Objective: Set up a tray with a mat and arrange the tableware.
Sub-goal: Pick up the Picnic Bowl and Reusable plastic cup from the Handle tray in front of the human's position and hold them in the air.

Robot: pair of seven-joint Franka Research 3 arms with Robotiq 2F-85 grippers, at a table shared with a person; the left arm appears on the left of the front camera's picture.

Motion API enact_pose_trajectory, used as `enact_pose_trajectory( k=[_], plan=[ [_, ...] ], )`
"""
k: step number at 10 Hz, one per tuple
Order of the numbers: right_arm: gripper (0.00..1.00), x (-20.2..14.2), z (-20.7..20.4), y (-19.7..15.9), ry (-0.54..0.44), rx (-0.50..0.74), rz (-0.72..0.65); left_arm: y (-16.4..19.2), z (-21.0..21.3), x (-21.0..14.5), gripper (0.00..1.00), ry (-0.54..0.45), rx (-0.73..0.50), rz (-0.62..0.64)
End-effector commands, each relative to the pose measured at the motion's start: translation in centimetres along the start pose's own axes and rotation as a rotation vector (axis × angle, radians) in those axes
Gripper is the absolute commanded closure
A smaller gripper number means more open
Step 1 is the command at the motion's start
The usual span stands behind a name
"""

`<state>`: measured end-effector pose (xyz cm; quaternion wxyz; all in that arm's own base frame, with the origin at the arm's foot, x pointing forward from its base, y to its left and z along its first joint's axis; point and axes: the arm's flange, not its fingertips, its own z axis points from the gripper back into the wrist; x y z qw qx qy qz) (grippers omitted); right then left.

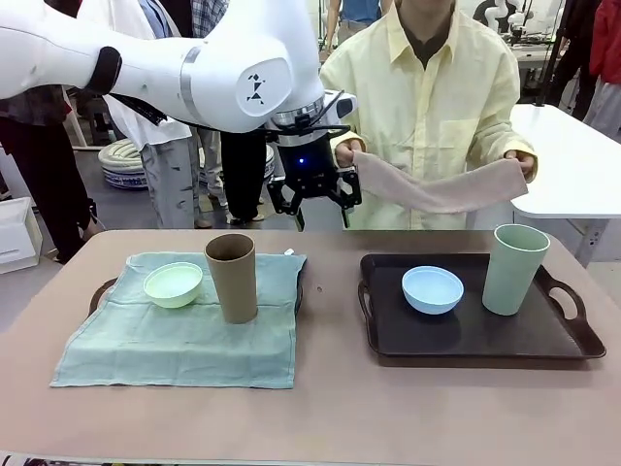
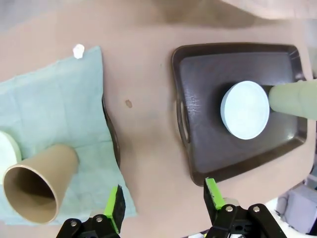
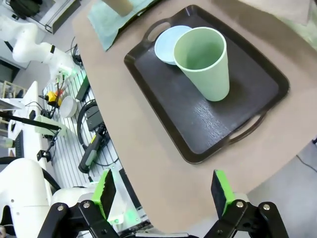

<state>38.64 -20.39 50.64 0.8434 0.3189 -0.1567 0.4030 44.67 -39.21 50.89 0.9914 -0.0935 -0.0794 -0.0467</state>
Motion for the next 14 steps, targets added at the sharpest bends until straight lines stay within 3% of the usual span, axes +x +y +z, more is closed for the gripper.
enact_pose_trajectory(
  k=[1,4,6,9,14],
  plan=[
    [0.0,0.1,0.2,0.1,-0.003,-0.015,0.0,0.8,0.5,-0.2,0.16,0.006,-0.015,0.02],
    [0.0,-0.1,0.1,0.0,-0.001,-0.004,-0.002,0.6,0.2,0.4,0.16,-0.003,0.0,0.015],
    [0.0,0.3,-2.6,-2.7,-0.066,-0.06,0.216,-2.7,0.1,0.6,0.16,-0.086,0.052,-0.054],
    [0.0,0.7,-5.4,-4.5,-0.04,-0.119,0.393,-5.9,-0.4,2.2,0.16,-0.118,0.108,-0.099],
    [0.0,3.7,-8.9,-5.3,-0.029,-0.077,0.471,-7.3,-2.7,3.6,0.16,-0.052,0.115,-0.137]
  ],
)
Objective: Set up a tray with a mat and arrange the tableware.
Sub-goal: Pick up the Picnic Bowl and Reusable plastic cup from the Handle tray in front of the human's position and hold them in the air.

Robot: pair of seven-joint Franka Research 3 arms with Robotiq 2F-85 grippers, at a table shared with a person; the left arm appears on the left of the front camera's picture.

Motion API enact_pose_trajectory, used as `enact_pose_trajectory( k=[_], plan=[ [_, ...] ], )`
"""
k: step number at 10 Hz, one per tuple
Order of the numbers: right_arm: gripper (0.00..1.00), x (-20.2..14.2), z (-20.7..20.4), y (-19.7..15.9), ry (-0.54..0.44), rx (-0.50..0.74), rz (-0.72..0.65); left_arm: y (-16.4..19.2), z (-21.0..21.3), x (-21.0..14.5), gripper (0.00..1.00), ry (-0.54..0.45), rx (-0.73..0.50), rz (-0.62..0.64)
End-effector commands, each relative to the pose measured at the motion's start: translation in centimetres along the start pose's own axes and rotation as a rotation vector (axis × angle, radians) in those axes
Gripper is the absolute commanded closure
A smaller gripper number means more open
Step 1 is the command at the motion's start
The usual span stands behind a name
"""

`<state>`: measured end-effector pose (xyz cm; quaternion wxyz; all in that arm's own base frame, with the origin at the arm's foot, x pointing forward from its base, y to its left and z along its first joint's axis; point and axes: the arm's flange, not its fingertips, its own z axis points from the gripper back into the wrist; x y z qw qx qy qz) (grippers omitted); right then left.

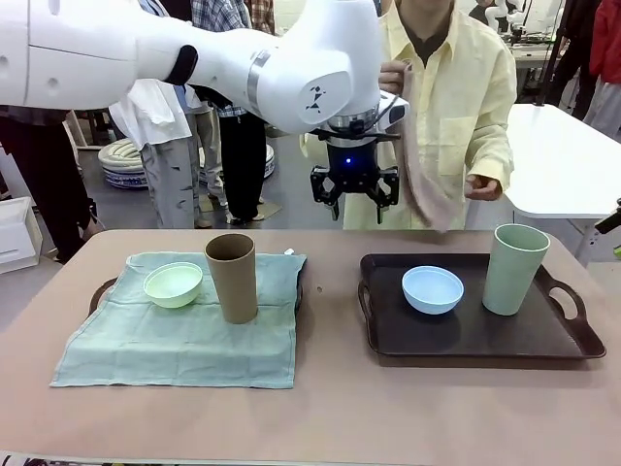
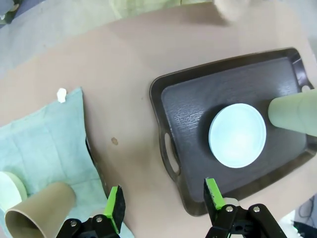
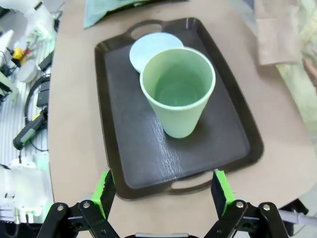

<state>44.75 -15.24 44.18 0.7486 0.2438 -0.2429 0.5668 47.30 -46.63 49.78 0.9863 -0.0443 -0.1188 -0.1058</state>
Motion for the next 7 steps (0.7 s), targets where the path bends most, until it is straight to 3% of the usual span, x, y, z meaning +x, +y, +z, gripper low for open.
enact_pose_trajectory(
  k=[1,5,7],
  plan=[
    [0.0,0.3,-1.1,-0.5,-0.02,0.014,0.049,-0.4,-0.4,0.9,0.16,0.023,0.023,0.0],
    [0.0,1.4,-1.4,-1.5,-0.045,0.028,0.085,-0.3,-1.6,1.4,0.16,0.05,0.015,-0.015],
    [0.0,1.6,-0.9,-1.7,-0.031,-0.003,-0.036,0.0,-0.6,0.7,0.16,0.059,0.044,-0.018]
  ],
)
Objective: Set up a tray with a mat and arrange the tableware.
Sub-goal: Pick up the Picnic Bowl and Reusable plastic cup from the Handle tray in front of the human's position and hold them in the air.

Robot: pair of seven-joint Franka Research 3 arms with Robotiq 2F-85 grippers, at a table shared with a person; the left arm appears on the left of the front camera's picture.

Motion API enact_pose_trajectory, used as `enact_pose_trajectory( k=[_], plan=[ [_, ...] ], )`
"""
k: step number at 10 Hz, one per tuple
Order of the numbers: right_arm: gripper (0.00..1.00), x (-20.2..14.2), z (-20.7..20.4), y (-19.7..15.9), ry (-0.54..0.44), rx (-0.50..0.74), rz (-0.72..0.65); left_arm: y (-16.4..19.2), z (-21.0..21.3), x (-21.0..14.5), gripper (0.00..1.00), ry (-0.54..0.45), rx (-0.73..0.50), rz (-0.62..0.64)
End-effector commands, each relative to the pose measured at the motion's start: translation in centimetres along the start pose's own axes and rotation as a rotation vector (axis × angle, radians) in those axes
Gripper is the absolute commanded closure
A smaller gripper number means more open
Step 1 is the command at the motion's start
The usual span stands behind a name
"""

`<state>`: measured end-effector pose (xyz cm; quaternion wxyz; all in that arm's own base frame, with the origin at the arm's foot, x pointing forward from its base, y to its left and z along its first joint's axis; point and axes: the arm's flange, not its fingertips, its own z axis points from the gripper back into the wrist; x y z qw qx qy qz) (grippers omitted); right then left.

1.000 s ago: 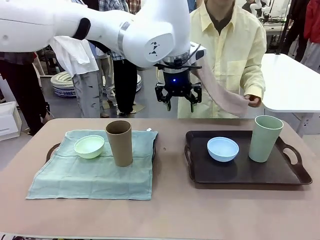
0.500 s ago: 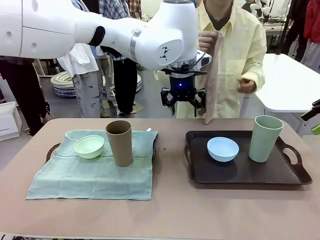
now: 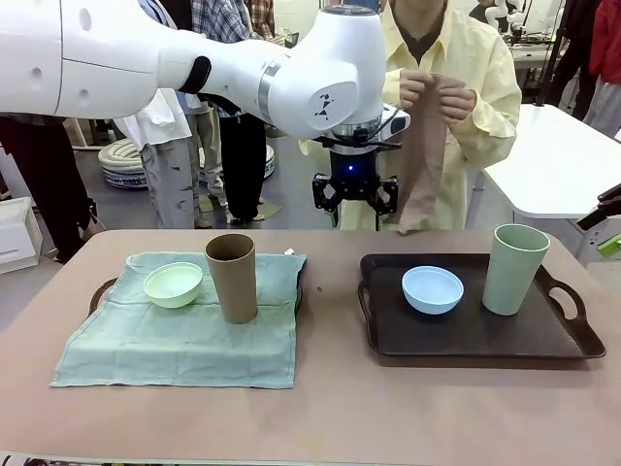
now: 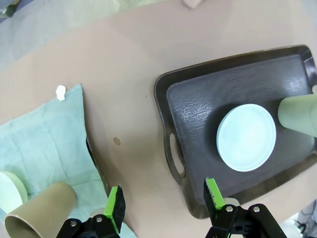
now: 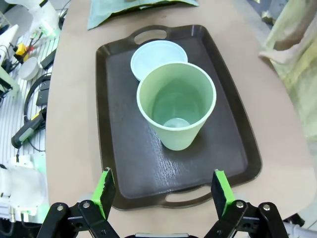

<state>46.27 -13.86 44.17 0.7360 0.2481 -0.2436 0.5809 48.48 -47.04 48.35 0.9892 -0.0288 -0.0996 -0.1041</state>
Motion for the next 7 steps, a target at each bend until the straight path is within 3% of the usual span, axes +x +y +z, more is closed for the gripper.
enact_pose_trajectory(
  k=[1,3,4,5,7],
  plan=[
    [0.0,0.0,-0.2,0.2,0.0,0.006,0.025,0.0,-0.2,0.1,0.16,-0.006,-0.006,0.001],
    [0.0,0.0,0.1,0.0,0.001,-0.001,0.0,0.0,0.0,0.0,0.16,0.001,0.0,0.0],
    [0.0,-0.2,-0.3,-1.8,0.041,0.047,0.113,-0.6,-0.3,0.7,0.16,0.011,-0.036,0.026],
    [0.0,-1.0,-0.4,-4.5,0.022,0.078,0.144,-1.2,-0.7,1.8,0.16,0.034,-0.066,0.04],
    [0.0,-2.2,-0.1,-7.8,-0.012,0.114,0.11,-2.7,-0.9,1.7,0.16,0.033,-0.051,0.003]
  ],
)
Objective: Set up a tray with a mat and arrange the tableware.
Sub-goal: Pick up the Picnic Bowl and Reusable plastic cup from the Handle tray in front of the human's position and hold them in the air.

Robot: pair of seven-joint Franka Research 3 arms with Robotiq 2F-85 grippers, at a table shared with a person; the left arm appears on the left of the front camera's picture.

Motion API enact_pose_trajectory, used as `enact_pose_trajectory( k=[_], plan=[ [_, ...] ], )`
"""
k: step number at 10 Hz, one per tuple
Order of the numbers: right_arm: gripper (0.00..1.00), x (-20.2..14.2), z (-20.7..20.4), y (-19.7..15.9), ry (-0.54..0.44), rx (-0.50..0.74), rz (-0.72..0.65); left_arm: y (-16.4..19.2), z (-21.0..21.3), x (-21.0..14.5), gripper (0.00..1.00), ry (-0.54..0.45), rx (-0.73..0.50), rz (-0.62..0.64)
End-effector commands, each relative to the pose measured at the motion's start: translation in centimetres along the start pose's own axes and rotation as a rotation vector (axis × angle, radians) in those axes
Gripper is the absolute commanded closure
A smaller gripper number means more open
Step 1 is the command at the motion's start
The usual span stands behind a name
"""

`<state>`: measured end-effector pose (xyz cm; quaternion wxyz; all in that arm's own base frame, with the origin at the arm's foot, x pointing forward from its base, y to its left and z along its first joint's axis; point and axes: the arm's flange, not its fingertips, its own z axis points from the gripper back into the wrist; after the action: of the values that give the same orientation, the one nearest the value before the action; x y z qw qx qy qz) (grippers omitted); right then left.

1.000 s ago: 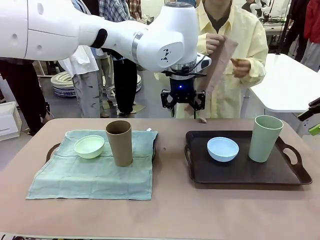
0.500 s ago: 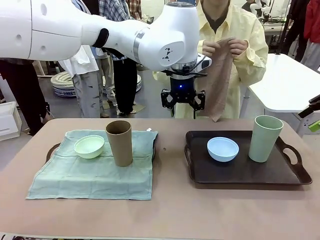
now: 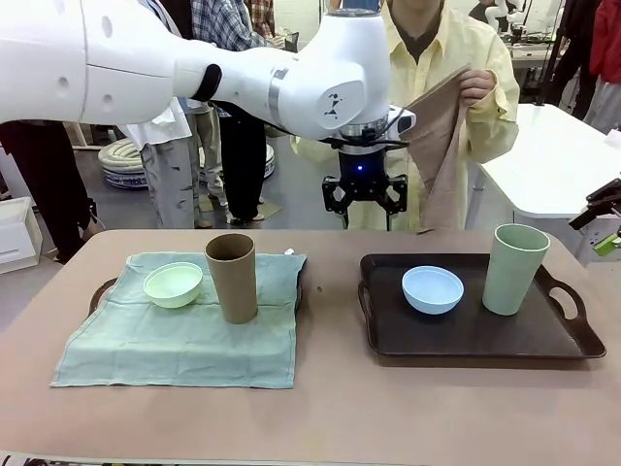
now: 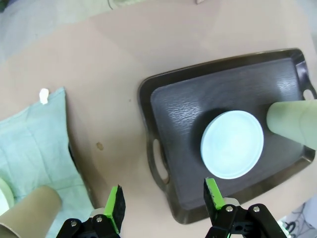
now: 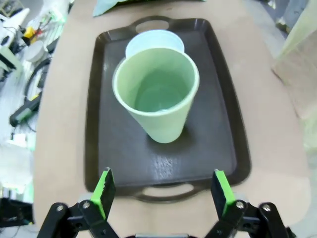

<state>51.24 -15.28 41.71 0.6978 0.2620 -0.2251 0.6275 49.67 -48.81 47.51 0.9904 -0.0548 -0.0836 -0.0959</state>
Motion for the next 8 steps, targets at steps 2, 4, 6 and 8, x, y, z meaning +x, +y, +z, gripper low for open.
enact_pose_trajectory(
  k=[2,4,6,8],
  plan=[
    [0.0,-1.6,1.4,-4.4,-0.07,0.022,-0.003,-2.8,-1.0,-0.2,0.16,0.004,-0.011,-0.075],
    [0.0,-1.2,-1.1,-5.1,-0.12,0.048,-0.011,-3.8,-2.5,0.4,0.16,-0.008,0.004,-0.076],
    [0.0,-0.7,-3.9,-4.6,-0.149,0.074,-0.027,-4.1,-3.7,1.1,0.16,0.005,0.014,-0.062],
    [0.0,-0.2,-5.9,-3.9,-0.137,0.067,-0.025,-4.1,-3.9,1.5,0.16,0.001,0.009,-0.053]
  ],
)
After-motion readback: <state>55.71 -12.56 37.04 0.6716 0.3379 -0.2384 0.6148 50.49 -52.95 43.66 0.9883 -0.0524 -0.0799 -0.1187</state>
